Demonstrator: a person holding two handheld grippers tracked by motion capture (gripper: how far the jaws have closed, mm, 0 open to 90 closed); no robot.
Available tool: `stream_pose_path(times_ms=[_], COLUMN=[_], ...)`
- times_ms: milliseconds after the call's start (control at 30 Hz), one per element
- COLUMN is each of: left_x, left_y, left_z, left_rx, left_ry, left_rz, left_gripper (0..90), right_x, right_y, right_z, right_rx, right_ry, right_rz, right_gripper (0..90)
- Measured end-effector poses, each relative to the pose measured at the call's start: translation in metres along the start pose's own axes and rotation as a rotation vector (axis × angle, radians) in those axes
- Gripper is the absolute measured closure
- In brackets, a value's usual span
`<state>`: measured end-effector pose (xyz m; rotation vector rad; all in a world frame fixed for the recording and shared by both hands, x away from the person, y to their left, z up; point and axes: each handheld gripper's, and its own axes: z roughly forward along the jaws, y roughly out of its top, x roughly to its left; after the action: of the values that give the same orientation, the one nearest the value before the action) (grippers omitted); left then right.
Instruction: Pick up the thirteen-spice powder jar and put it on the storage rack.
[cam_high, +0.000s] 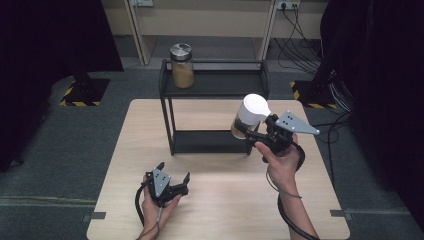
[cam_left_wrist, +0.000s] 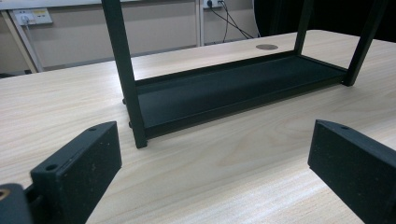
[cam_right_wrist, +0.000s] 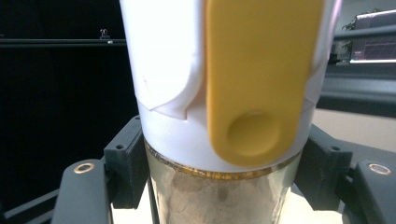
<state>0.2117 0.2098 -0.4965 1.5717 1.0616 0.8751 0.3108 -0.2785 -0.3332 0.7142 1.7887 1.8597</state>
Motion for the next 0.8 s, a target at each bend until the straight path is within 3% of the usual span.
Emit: stream_pose_path(times_ms=[533, 800], left_x=[0.000, 0.000], left_y=[0.001, 0.002], left_z=[0.000, 0.000], left_rx=[0.008, 0.010], left_ry=[0.001, 0.000], left_rz=[-0.003, -0.003], left_gripper=[2.1, 2.1], right_x=[0.002, 0.005], right_y=[0.026, 0.045], right_z=[0.009, 0.014], right_rx=[-0.022, -0.031], right_ry=[0.010, 0.015], right_rz=[-0.027, -0.064], right_gripper=[30.4, 30.4])
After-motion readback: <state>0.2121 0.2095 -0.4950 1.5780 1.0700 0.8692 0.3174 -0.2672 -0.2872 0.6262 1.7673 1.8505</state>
